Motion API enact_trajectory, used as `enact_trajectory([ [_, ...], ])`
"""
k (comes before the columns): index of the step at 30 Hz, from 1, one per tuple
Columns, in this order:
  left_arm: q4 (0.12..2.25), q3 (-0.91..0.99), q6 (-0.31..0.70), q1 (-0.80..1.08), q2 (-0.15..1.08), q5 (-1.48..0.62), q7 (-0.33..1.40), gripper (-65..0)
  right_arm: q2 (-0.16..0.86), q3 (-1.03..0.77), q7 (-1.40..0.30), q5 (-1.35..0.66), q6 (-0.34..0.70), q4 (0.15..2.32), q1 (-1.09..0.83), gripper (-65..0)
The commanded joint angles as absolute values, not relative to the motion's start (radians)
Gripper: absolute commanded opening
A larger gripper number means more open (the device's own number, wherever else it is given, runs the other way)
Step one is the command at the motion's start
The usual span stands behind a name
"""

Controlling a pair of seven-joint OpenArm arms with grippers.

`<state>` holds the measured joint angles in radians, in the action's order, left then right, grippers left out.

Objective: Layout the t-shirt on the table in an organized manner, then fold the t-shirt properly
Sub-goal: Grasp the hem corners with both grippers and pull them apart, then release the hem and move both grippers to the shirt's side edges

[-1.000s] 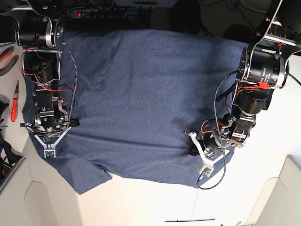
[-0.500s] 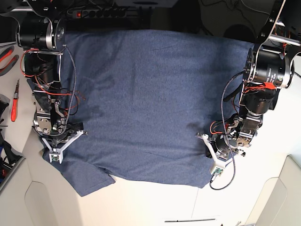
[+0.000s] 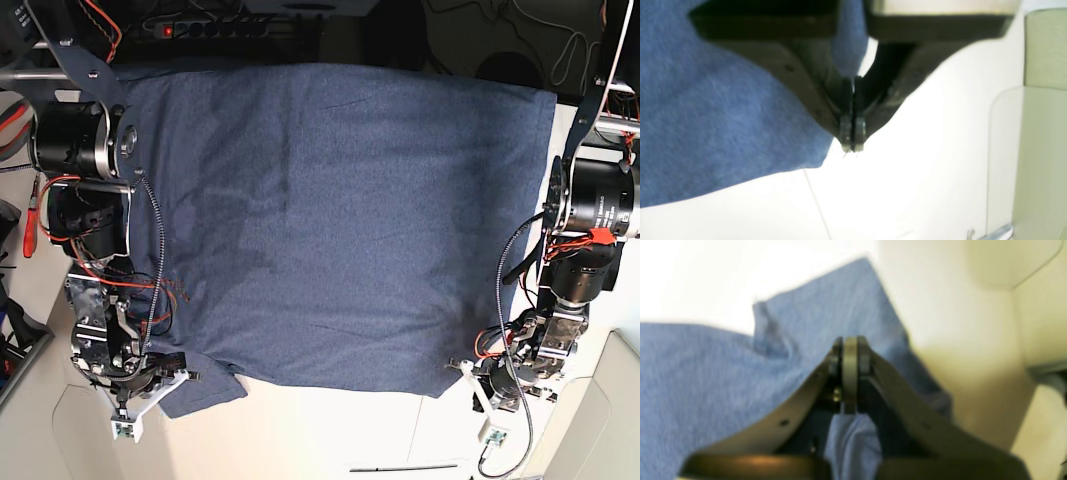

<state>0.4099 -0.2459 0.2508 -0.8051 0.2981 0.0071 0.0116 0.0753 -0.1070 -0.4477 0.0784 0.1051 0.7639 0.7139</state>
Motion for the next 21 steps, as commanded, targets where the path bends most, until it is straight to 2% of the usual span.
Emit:
enact_trajectory([
  [1, 0.423, -0.245, 0.247, -0.85, 0.307, -0.004, -0.005, -65.0, 0.08, -0.107, -0.453, 0.078, 0.105, 0.78, 0.757, -65.0],
  [6, 0.424, -0.245, 0.353, -0.838, 0.33, -0.088, 0.072, -65.0, 0.086, -0.107, -0.64, 0.078, 0.141, 0.803, 0.766, -65.0],
  [9, 0.424, -0.245, 0.504, -0.82, 0.362, -0.176, 0.142, -65.0, 0.1, -0.107, -0.818, 0.078, 0.242, 0.85, 0.731, -65.0],
  [11, 0.425, -0.245, 0.618, -0.809, 0.385, -0.236, 0.199, -65.0, 0.115, -0.107, -0.932, 0.078, 0.269, 0.902, 0.692, -65.0],
  [13, 0.429, -0.244, 0.698, -0.797, 0.409, -0.32, 0.282, -53.0, 0.133, -0.107, -1.002, 0.078, 0.271, 0.978, 0.635, -65.0],
  [15, 0.455, -0.244, 0.698, -0.777, 0.438, -0.428, 0.371, -48.4, 0.152, -0.106, -1.032, 0.078, 0.27, 1.074, 0.567, -65.0],
  [18, 0.533, -0.242, 0.698, -0.722, 0.484, -0.58, 0.482, -48.4, 0.183, -0.106, -1.079, 0.079, 0.27, 1.224, 0.46, -65.0],
  [21, 0.628, -0.242, 0.698, -0.642, 0.514, -0.628, 0.544, -48.4, 0.208, -0.106, -1.114, 0.078, 0.267, 1.337, 0.365, -65.0],
])
